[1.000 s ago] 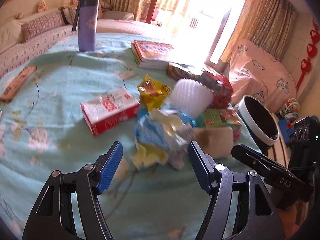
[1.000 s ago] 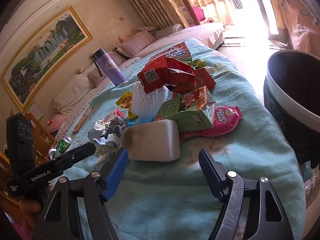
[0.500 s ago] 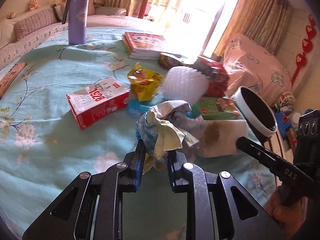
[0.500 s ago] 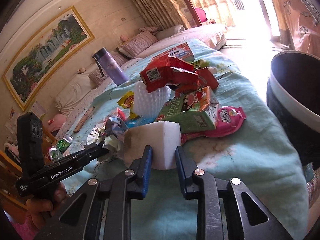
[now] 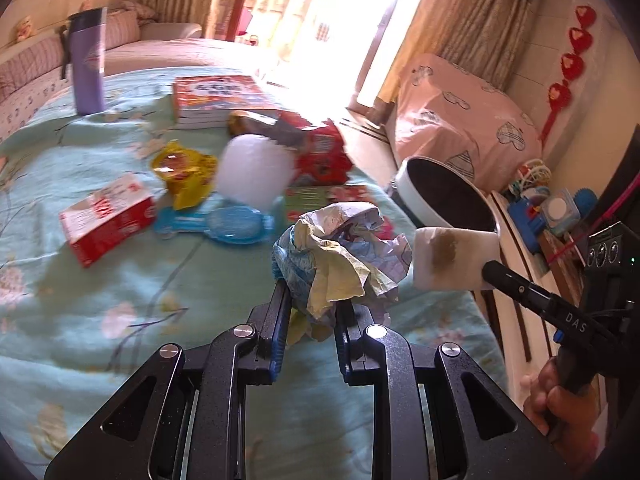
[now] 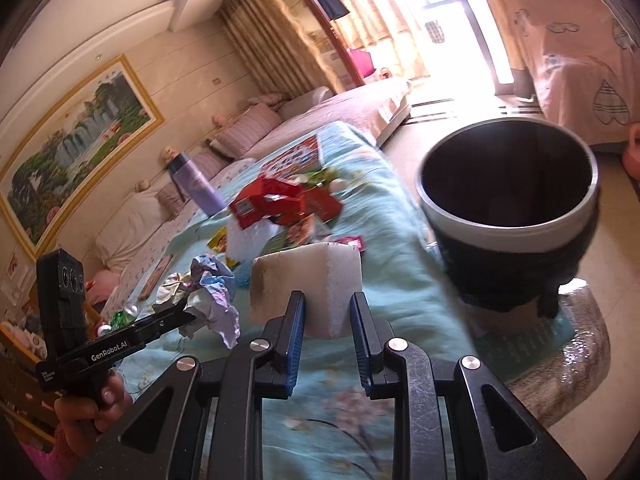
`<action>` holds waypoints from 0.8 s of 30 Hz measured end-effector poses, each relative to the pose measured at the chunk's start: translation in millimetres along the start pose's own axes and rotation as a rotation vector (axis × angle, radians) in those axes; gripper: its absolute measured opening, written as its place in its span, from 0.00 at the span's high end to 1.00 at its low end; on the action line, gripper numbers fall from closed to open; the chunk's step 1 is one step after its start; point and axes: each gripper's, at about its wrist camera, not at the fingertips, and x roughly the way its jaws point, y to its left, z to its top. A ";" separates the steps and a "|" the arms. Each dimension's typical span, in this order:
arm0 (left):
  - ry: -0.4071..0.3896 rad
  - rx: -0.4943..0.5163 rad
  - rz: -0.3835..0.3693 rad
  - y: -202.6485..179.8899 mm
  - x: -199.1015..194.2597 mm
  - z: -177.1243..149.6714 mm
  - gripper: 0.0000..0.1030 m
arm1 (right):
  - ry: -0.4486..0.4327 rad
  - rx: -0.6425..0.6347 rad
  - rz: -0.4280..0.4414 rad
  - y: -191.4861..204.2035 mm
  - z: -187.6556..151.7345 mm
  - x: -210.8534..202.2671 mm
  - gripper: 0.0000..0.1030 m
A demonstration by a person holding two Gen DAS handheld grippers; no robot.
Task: Collect trash
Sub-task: 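Move both tools over the bin and release the tissue and sponge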
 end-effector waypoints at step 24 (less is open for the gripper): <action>0.036 0.198 -0.095 -116.2 67.2 58.4 0.82 | -0.144 0.037 -0.197 -82.6 60.4 -35.2 0.77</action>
